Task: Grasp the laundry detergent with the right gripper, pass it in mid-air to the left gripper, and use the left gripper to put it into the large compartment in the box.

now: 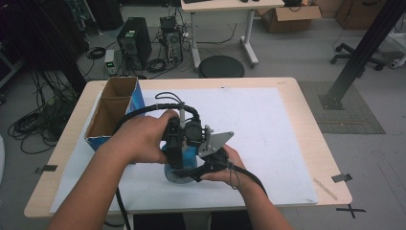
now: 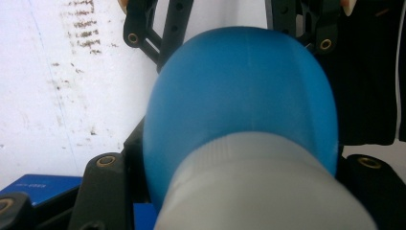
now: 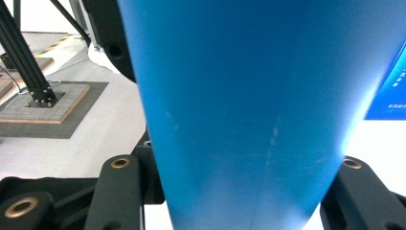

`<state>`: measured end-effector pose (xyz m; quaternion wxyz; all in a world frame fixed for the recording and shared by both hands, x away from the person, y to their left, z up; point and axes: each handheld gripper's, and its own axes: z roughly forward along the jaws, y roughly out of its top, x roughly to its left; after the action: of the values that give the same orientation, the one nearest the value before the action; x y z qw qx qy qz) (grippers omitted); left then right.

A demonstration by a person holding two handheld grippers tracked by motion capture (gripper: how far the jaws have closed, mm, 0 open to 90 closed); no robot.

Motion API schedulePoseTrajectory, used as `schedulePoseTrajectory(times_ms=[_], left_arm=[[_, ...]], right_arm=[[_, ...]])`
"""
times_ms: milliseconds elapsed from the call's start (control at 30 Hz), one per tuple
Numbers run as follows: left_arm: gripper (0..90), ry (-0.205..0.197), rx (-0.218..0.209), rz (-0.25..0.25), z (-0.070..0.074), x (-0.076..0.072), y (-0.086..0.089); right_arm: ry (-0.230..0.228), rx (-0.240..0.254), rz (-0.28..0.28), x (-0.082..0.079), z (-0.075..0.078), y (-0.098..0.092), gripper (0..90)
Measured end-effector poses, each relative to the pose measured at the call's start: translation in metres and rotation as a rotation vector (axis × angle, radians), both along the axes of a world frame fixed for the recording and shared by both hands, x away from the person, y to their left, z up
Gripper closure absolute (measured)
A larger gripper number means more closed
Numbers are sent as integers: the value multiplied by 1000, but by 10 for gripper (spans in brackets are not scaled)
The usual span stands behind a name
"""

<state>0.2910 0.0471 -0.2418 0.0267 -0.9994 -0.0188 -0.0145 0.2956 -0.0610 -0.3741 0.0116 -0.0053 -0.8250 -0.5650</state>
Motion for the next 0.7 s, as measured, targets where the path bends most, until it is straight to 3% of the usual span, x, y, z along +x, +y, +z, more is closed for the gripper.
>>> schedulePoseTrajectory(times_ms=[100, 467, 700], left_arm=[[396, 4, 18, 10, -1, 0, -2], [399, -2, 2, 30, 4, 0, -2], [399, -15, 14, 53, 8, 3, 0]], right_arm=[[2, -2, 6, 0, -1, 0, 458], [1, 14, 10, 1, 1, -4, 425], [29, 36, -2, 4, -2, -9, 294]])
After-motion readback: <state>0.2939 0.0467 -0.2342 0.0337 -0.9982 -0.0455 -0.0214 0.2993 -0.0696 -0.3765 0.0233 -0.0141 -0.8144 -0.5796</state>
